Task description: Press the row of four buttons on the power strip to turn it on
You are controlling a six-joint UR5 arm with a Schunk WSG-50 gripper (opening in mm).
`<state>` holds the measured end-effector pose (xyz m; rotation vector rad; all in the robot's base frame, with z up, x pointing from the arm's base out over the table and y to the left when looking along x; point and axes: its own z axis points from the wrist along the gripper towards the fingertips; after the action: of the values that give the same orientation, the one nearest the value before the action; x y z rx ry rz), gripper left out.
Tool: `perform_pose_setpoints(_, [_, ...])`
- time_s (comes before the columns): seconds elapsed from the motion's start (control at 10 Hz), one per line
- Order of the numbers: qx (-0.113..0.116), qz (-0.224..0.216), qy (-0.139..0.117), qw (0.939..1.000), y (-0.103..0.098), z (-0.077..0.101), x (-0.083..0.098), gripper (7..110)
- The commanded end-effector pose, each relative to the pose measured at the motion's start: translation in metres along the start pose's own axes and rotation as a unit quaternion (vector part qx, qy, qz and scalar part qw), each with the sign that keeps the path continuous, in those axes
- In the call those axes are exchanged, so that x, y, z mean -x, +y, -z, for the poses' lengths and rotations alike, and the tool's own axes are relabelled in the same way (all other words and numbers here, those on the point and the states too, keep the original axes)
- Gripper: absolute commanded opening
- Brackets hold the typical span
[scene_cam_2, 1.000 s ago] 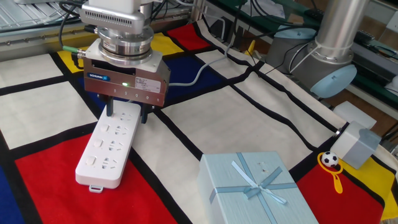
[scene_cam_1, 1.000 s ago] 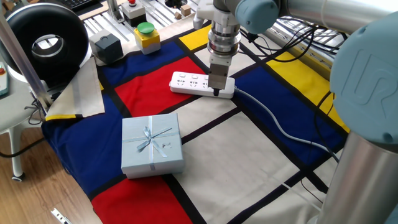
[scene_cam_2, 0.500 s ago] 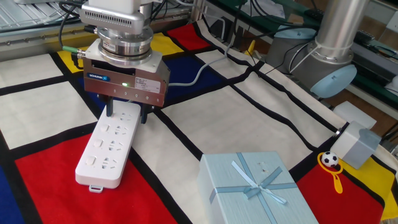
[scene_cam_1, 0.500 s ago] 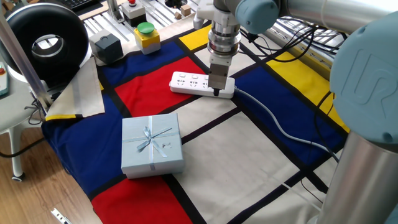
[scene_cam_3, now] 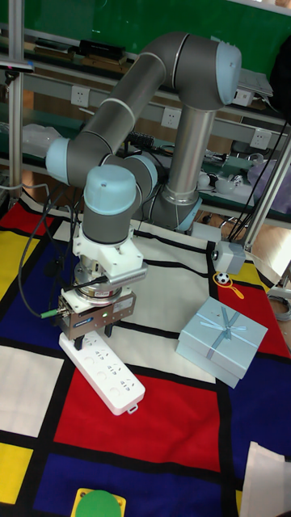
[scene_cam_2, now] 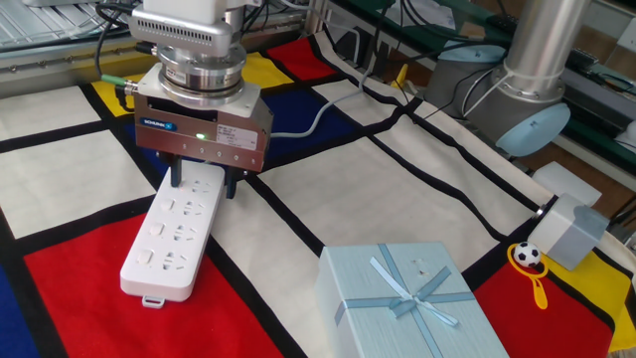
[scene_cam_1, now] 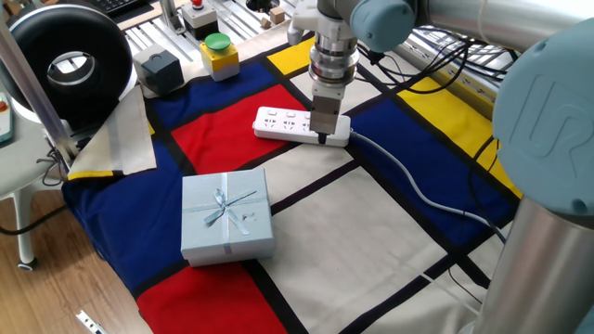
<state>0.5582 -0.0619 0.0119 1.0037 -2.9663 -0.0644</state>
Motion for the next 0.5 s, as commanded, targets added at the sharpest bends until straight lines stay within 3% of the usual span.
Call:
perform_pose_setpoints(0.0, [0.007,0.001,-0.005,1.0000,-0.0019,0.0051,-0.0008,66])
perform_pose_setpoints(0.4, [0.012,-0.005,0.001,0.9999,0.0060,0.0141,0.0021,66])
